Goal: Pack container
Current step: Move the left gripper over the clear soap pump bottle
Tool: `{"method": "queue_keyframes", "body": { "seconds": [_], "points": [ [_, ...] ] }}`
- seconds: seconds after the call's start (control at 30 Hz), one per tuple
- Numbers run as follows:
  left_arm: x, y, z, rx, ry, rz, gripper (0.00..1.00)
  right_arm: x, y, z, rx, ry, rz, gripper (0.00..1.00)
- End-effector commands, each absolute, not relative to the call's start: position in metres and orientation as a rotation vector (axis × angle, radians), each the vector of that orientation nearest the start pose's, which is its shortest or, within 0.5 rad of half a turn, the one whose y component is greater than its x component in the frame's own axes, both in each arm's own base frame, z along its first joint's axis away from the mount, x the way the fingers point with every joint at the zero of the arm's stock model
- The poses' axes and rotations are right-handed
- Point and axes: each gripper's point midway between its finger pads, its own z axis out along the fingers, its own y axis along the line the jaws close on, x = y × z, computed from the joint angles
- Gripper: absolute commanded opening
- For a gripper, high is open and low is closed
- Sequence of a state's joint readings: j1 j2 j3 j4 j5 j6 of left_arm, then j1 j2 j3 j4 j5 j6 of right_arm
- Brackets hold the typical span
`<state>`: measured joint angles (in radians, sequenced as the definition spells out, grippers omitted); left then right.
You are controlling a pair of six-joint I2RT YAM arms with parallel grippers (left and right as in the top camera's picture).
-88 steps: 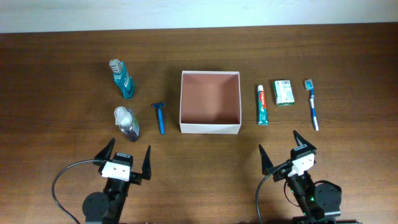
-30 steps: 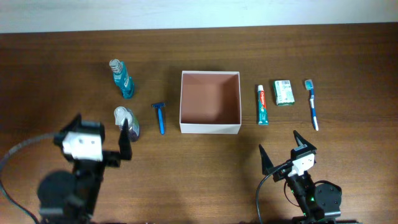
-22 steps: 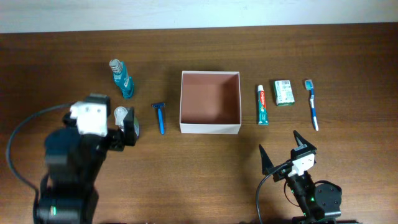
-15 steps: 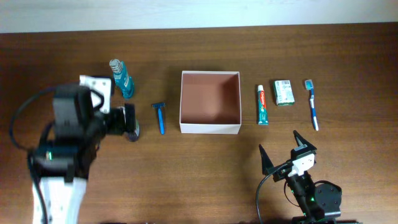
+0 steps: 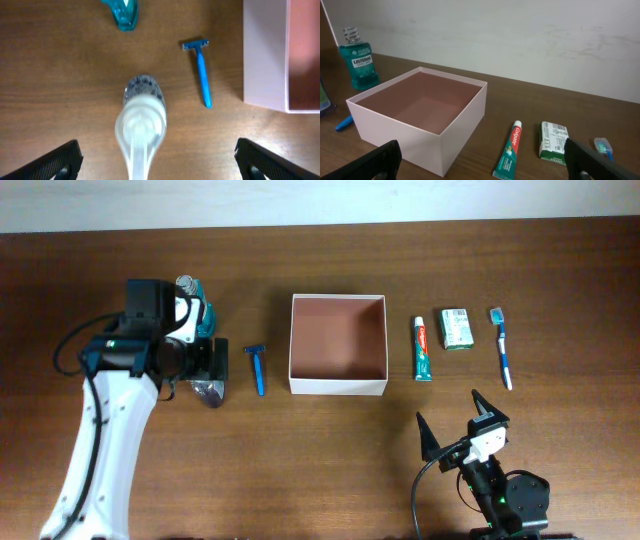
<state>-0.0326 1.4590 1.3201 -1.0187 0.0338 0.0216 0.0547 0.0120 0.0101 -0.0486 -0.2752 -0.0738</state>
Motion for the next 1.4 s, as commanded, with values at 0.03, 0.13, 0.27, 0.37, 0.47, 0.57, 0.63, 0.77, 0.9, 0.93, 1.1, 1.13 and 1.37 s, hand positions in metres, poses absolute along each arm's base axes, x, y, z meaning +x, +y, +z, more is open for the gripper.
{"method": "queue_keyframes", "body": {
  "seconds": [0.03,0.13,0.27,0.37,0.47,0.57,0.63,0.77,0.9,0.93,1.1,1.13,1.37],
  "points": [
    [0.348,-0.012,0.155,0.044,2.789,-0.062,0.99,0.237,0.059,0.162,-0.305,1.596,0.216,0.99],
    [0.350,-0.005,0.139,0.014,2.837,-0.058,0.99,0.237,0.059,0.162,-0.305,1.596,0.216,0.99],
    [0.350,0.005,0.126,-0.029,2.877,-0.055,0.99,0.237,0.059,0.162,-0.305,1.596,0.216,0.99],
    [0.353,0.007,0.122,-0.037,2.881,-0.055,0.99,0.237,0.059,0.162,-0.305,1.596,0.216,0.99],
    [0.355,0.003,0.123,-0.031,2.871,-0.085,0.99,0.237,0.059,0.162,-0.305,1.596,0.216,0.98],
    [0.358,0.000,0.124,-0.026,2.855,-0.113,0.99,0.237,0.059,0.162,-0.305,1.596,0.216,0.99],
    [0.360,0.000,0.124,-0.027,2.850,-0.112,0.99,0.237,0.059,0.162,-0.305,1.596,0.216,0.99],
    [0.359,0.000,0.122,-0.026,2.858,-0.112,0.99,0.237,0.059,0.162,-0.305,1.596,0.216,0.99],
    [0.361,-0.003,0.119,0.007,2.860,-0.111,0.99,0.237,0.059,0.162,-0.305,1.596,0.216,0.99],
    [0.362,-0.004,0.119,0.021,2.858,-0.110,0.99,0.237,0.059,0.162,-0.305,1.596,0.216,0.98],
    [0.364,-0.010,0.117,0.054,2.857,-0.081,0.99,0.237,0.059,0.162,-0.305,1.596,0.216,0.99],
    [0.364,-0.009,0.115,0.055,2.862,-0.059,0.99,0.237,0.059,0.162,-0.305,1.596,0.216,0.99],
    [0.363,-0.007,0.109,0.004,2.885,-0.005,0.99,0.237,0.059,0.162,-0.305,1.596,0.216,0.99]
  ]
}}
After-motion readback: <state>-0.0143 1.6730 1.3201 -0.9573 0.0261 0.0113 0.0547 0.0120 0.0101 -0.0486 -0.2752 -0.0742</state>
